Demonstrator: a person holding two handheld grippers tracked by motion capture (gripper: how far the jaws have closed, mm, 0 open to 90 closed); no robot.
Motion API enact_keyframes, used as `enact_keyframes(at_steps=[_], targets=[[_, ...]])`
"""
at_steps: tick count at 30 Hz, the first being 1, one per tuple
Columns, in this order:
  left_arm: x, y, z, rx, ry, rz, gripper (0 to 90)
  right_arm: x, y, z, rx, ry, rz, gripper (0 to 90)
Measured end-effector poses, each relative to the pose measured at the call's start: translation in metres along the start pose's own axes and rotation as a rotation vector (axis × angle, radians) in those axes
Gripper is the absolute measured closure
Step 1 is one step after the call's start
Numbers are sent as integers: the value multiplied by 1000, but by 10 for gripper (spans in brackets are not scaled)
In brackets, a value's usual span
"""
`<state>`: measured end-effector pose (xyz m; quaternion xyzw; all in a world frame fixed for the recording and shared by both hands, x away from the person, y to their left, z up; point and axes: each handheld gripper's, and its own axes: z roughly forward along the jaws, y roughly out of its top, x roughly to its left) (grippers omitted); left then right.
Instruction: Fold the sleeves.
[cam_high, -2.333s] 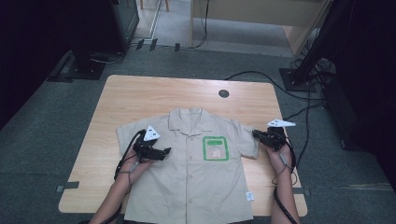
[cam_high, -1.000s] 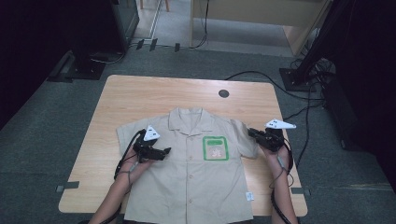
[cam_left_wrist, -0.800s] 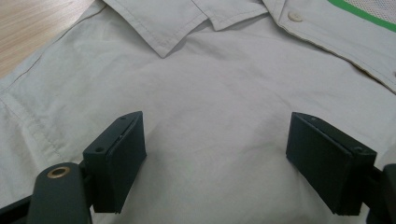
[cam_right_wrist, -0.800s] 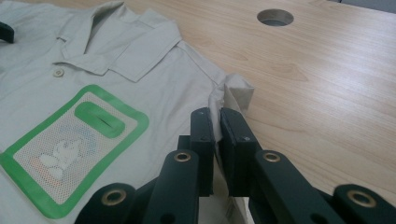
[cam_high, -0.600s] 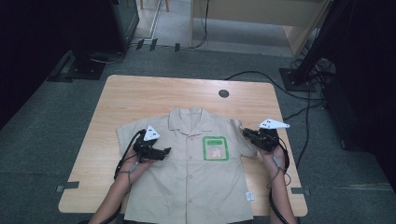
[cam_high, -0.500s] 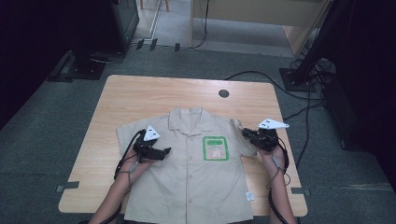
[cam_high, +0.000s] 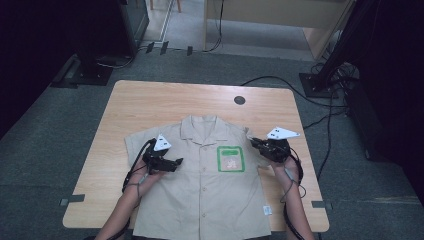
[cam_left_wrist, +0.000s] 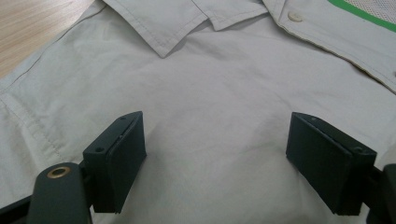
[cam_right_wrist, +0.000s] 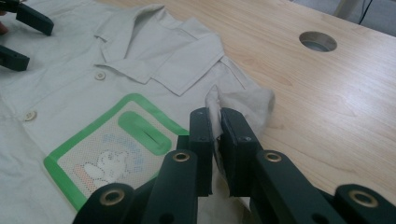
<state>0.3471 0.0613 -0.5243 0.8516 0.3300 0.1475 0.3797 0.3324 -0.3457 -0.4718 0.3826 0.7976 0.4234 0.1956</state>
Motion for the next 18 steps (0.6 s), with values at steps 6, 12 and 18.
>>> enact_keyframes(at_steps=[6,12,18], targets=[[0,0,0,0,0,0,199,7,3,4,7,13,-20,830],[0,0,0,0,0,0,199,13,5,8,8,27,-32,826],[0,0,0,1,0,0,199,18,7,12,12,41,-38,826]])
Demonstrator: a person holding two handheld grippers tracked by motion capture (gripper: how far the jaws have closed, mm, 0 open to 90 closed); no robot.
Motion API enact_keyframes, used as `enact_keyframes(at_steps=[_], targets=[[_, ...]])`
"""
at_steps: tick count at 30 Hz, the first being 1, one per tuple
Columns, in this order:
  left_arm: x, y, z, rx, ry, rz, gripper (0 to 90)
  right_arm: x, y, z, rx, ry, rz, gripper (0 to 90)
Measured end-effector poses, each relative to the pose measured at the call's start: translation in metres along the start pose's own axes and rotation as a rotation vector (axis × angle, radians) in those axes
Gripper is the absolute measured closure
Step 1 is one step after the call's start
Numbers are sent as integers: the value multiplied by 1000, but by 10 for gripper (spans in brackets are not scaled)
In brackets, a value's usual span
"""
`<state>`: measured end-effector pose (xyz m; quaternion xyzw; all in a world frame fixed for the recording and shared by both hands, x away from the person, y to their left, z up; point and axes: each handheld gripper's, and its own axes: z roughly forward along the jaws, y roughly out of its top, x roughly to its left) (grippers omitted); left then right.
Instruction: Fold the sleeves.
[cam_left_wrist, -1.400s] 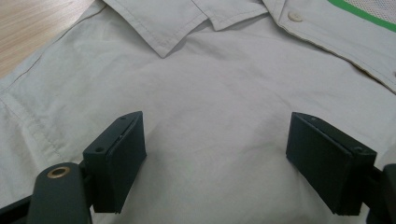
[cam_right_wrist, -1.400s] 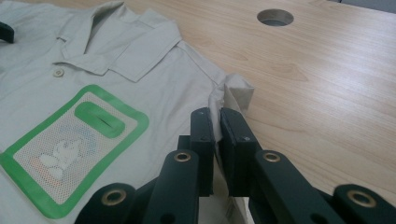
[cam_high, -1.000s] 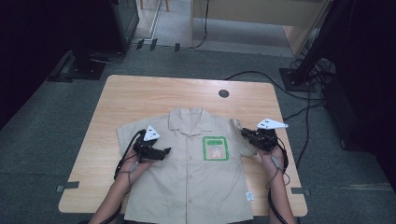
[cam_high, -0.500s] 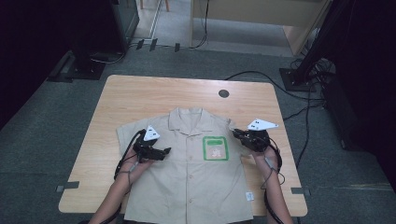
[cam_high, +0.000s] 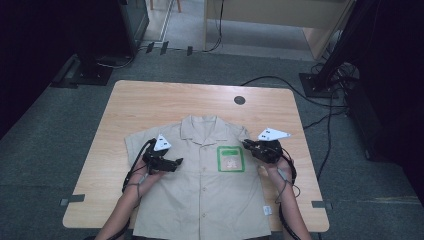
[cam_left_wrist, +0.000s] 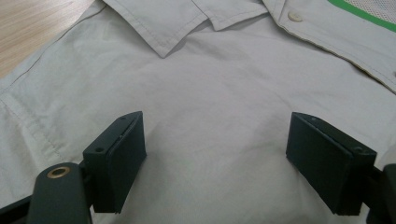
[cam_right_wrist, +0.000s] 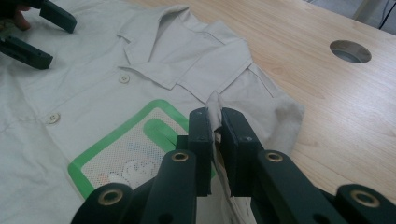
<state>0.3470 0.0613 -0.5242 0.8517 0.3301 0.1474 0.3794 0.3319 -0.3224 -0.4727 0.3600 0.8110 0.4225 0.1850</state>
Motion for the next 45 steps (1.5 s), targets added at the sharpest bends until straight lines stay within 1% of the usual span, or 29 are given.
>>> enact_keyframes(at_steps=[6,12,15,17,29,36,45], targets=[[0,0,0,-1,0,0,199,5,3,3,-6,21,-2,826],[0,0,0,-1,0,-1,200,13,7,6,-5,31,-20,816],[0,0,0,-1,0,0,200,14,7,8,-2,40,-14,816],[0,0,0,-1,0,0,199,14,7,10,-2,54,-6,816],[0,0,0,-1,0,0,199,19,6,19,16,72,-10,821],[0,0,0,-1,0,0,199,19,5,20,18,72,-9,817],[0,0,0,-2,0,0,199,13,2,19,15,71,16,789]])
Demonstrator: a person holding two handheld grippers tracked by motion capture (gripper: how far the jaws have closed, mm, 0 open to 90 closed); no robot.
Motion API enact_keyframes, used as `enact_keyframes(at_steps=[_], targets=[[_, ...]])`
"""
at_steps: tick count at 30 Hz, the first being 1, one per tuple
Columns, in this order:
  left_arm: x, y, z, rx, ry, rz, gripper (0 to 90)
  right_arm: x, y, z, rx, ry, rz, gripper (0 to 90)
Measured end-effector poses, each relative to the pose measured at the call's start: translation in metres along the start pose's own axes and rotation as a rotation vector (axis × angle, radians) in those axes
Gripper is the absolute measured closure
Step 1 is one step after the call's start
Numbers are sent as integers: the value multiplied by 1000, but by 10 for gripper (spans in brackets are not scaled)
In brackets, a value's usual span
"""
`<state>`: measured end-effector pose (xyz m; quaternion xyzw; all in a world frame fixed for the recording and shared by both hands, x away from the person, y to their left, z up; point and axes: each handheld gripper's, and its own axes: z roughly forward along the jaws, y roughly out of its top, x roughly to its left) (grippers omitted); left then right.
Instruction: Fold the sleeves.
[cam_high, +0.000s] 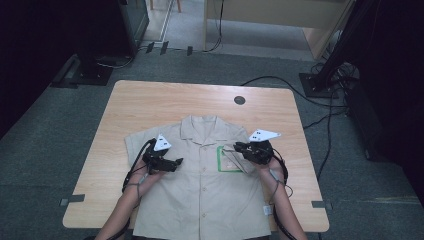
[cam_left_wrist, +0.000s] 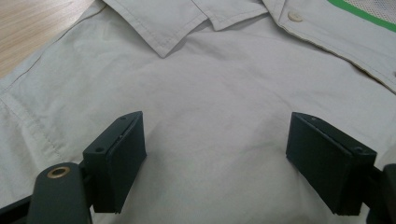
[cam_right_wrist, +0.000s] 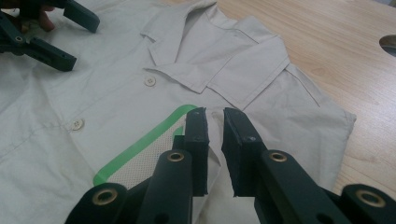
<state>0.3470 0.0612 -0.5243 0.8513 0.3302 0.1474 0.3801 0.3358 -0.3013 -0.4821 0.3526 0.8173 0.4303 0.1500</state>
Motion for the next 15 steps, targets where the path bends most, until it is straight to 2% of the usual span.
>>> enact_keyframes(at_steps=[8,15], targets=[[0,0,0,1,0,0,199,-3,-3,2,14,-1,1,706],[0,0,0,1,0,1,199,-13,-9,1,27,-10,24,662]])
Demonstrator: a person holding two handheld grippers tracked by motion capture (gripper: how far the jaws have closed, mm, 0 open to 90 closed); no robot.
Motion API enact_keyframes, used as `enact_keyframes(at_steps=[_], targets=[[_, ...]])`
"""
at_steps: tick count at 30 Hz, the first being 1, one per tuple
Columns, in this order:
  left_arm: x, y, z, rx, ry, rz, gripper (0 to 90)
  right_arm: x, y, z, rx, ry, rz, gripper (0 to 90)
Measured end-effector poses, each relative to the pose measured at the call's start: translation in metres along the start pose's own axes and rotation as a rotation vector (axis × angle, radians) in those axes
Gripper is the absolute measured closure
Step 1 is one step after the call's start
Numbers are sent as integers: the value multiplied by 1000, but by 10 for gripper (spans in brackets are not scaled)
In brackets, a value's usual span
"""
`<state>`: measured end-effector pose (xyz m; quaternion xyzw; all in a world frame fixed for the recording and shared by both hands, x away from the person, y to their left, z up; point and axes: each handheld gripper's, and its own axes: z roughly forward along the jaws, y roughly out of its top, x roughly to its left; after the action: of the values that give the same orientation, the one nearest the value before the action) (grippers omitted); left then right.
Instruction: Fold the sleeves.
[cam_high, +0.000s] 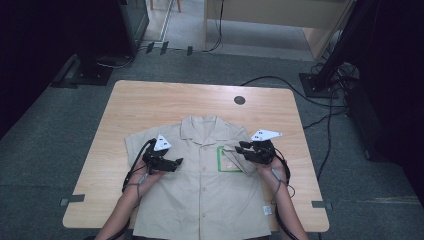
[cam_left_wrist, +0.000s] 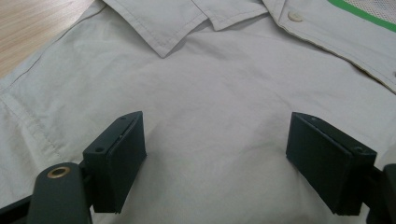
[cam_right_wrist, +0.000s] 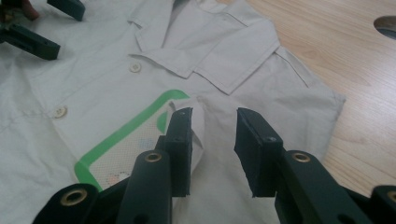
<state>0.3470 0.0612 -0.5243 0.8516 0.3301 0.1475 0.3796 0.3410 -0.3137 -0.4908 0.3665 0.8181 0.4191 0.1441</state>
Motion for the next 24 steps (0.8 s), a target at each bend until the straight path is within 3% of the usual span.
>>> enact_keyframes(at_steps=[14,24], targets=[[0,0,0,0,0,0,199,-16,-9,-4,-1,-20,28,597],[0,0,0,0,0,0,199,-24,-14,-6,-16,-40,40,478]])
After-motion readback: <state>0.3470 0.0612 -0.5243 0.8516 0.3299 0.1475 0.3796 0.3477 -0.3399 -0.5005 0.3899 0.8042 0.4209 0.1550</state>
